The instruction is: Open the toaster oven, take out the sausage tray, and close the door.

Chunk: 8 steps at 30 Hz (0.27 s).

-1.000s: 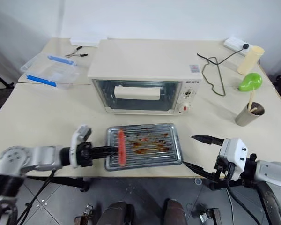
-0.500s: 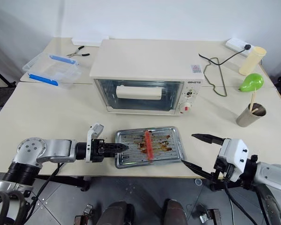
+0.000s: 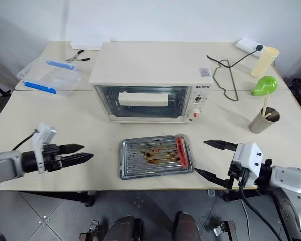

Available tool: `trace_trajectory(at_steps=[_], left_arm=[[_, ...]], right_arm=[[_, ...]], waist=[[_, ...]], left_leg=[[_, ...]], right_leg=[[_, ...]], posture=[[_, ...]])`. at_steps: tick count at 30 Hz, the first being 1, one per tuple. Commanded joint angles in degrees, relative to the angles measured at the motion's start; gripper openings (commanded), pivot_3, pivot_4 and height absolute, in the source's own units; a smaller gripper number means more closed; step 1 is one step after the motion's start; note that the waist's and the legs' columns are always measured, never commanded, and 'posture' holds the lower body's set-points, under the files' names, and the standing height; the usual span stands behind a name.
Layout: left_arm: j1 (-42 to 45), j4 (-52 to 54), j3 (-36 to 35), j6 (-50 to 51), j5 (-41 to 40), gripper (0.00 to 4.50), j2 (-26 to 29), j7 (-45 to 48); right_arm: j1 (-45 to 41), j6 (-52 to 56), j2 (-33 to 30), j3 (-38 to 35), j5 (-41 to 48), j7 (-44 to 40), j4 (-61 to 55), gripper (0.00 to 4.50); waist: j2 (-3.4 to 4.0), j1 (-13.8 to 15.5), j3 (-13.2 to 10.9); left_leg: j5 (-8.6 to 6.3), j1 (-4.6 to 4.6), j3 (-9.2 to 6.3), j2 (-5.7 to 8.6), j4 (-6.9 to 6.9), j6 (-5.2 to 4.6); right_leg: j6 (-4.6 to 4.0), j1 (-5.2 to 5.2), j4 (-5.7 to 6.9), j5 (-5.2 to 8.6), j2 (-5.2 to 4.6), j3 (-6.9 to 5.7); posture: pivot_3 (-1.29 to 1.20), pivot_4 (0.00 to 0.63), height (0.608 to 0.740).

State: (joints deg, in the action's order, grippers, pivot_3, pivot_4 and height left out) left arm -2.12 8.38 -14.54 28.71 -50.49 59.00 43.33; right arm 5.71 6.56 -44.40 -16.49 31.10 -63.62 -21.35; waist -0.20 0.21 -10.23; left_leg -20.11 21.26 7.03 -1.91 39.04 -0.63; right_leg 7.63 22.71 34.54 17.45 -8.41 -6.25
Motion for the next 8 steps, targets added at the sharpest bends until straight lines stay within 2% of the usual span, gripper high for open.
trace_trajectory(at_steps=[1, 4, 8], left_arm=[[-3.05, -0.26, -4.85, -21.59, 13.87, 4.45, -2.41, 7.71], [-5.47, -1.98, -6.46, -29.91, 17.88, 4.45, -3.32, 14.70], [-5.52, -2.69, -7.56, -29.94, 16.68, 4.45, -3.37, 19.92]], right_arm=[[-0.93, 0.09, -2.02, -0.87, 1.73, -3.42, 2.19, 4.50], [-1.36, -1.23, -3.48, -1.13, 1.22, -6.44, 4.64, 4.50], [-2.02, -1.58, -4.16, -1.34, 1.25, -7.97, 6.17, 4.50]], waist=[[-0.08, 0.13, 0.01], [-0.09, 0.34, 0.01], [-0.09, 0.30, 0.01]], left_leg=[[-0.01, 0.01, 0.00, -0.01, 0.01, 0.00], [-0.04, 0.01, 0.04, -0.01, 0.02, -0.04], [-0.07, -0.03, 0.06, -0.06, 0.03, -0.10]], right_leg=[[0.00, 0.01, -0.01, 0.00, 0.00, -0.03], [0.01, 0.00, -0.02, -0.01, -0.03, -0.04], [0.03, 0.01, 0.08, -0.02, -0.07, -0.10]], posture=[[0.00, 0.150, 0.740], [0.00, 0.150, 0.740], [0.00, 0.150, 0.740]])
